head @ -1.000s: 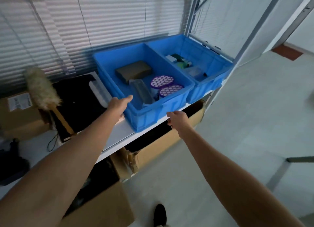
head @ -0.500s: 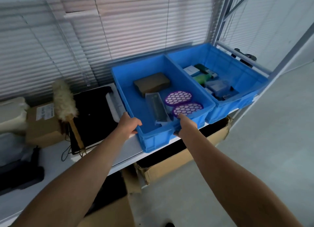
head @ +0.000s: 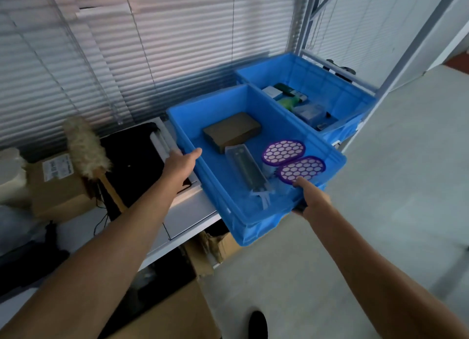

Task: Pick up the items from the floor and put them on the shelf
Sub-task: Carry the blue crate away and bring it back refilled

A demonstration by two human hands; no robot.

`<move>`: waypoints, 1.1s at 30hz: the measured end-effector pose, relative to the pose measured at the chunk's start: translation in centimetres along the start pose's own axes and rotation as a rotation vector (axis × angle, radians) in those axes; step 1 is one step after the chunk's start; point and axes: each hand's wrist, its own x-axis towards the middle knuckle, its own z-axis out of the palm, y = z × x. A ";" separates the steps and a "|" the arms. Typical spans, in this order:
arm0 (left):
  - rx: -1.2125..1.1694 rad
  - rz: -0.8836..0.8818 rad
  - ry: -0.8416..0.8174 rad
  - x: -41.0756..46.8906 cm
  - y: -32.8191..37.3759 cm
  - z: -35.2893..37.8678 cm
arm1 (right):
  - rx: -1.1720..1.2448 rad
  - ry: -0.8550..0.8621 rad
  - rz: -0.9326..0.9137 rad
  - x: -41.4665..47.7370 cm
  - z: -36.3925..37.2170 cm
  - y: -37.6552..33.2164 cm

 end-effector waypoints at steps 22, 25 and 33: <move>0.563 0.545 -0.168 -2.9 9.3 0.7 | 0.173 0.190 -0.046 -12.3 -21.0 12.1; 0.583 0.526 -0.377 -4.2 10.2 1.9 | 0.164 0.221 -0.077 -14.1 -23.7 12.9; 0.633 0.390 -0.722 -11.5 8.8 9.1 | 0.082 0.331 -0.109 -19.4 -32.8 16.4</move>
